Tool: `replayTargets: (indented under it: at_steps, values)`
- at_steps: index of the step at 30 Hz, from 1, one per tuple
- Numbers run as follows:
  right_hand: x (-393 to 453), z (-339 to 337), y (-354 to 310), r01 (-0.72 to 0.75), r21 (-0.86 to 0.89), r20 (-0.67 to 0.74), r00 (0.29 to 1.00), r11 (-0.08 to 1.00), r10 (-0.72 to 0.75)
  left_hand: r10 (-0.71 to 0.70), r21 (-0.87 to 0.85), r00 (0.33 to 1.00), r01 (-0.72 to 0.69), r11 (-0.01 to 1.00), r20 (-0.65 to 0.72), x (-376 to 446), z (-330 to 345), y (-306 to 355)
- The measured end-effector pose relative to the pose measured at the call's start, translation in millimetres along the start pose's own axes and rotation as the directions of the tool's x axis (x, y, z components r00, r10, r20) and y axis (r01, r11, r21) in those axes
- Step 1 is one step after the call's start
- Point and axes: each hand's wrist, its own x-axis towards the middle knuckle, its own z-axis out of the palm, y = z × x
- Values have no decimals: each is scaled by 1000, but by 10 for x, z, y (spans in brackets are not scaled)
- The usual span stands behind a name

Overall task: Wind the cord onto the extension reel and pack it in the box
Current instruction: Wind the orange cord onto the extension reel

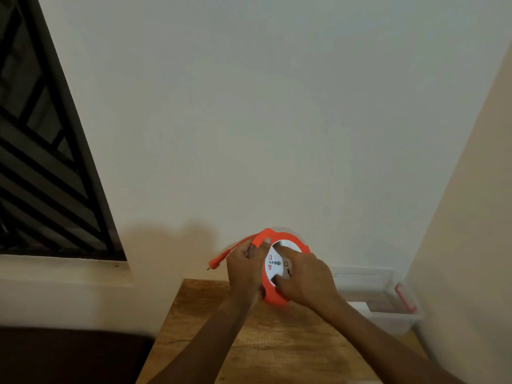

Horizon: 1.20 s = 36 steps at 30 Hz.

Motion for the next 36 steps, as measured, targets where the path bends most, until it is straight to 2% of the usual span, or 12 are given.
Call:
replayTargets:
  at_steps: [3,6,7,8,10,12,15,17,19,24,30,36]
  values:
    - [-19,104,-36,-247,405,112,969,880,220,95,124,995,-93,988,-12,-14,-14,-17]
    - [-65,124,-63,-543,721,379,829,430,411,142,202,990,-136,970,-13,-81,-22,-30]
    - [-99,113,-72,-578,752,437,797,318,416,141,216,990,-140,966,10,-97,-25,-30]
    - [-133,106,-75,-583,761,453,792,285,409,134,217,990,-138,966,35,-98,-29,-37]
    - [-176,138,-70,-554,754,426,821,353,379,93,184,994,-102,978,55,-66,-52,-45]
    - [-203,169,-71,-496,659,349,868,566,354,67,138,997,-73,988,49,-27,-77,-47]
    - [-281,184,-43,-241,306,136,968,921,209,11,82,999,-14,997,34,17,-129,-58]
    - [-317,144,13,2,2,15,1000,1000,-2,13,95,999,-18,995,47,41,-180,-28]
    - [-310,92,90,189,-145,19,982,971,-188,9,134,997,-20,991,80,80,-238,3]
    - [-297,-32,94,449,-230,150,893,863,-425,5,155,982,-34,987,187,92,-336,73]
    - [-327,-30,53,587,-288,290,806,756,-516,-71,153,969,35,988,236,90,-465,36]
    - [-296,37,104,641,-318,368,762,699,-532,-108,151,960,70,986,260,152,-589,48]
